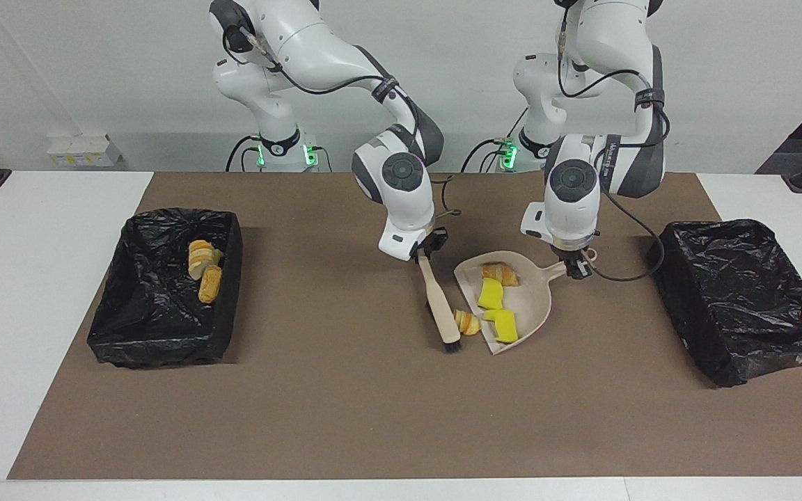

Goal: Sweep and dump trash in bin

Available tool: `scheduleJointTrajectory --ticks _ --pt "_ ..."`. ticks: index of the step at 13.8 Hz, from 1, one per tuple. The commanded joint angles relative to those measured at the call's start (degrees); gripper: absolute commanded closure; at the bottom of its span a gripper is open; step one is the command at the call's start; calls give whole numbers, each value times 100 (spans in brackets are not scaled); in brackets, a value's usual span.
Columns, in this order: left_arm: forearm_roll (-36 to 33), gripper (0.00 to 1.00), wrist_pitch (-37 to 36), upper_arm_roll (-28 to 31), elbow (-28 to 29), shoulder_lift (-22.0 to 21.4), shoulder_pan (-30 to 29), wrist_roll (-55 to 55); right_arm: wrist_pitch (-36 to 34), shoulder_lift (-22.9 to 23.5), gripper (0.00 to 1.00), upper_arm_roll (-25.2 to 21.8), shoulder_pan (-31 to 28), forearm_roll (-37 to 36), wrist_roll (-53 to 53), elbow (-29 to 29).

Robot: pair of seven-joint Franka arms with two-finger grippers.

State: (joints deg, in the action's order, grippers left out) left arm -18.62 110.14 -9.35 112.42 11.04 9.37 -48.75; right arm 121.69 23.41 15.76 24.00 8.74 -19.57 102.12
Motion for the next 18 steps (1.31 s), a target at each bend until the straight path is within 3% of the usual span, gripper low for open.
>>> scheduleJointTrajectory --ticks 1,4,10,18 --pt "-116 100 -10 21 -45 64 65 68 -40 -319 100 50 332 224 -545 265" --pt "-116 100 402 20 157 21 47 33 -14 -389 100 50 605 224 -1012 256" --pt "278 100 815 20 237 38 -234 -871 -40 -617 100 32 475 224 -961 256" --pt "893 100 781 12 -52 82 -831 -2074 -154 -2418 100 -3 -1062 128 -373 1995"
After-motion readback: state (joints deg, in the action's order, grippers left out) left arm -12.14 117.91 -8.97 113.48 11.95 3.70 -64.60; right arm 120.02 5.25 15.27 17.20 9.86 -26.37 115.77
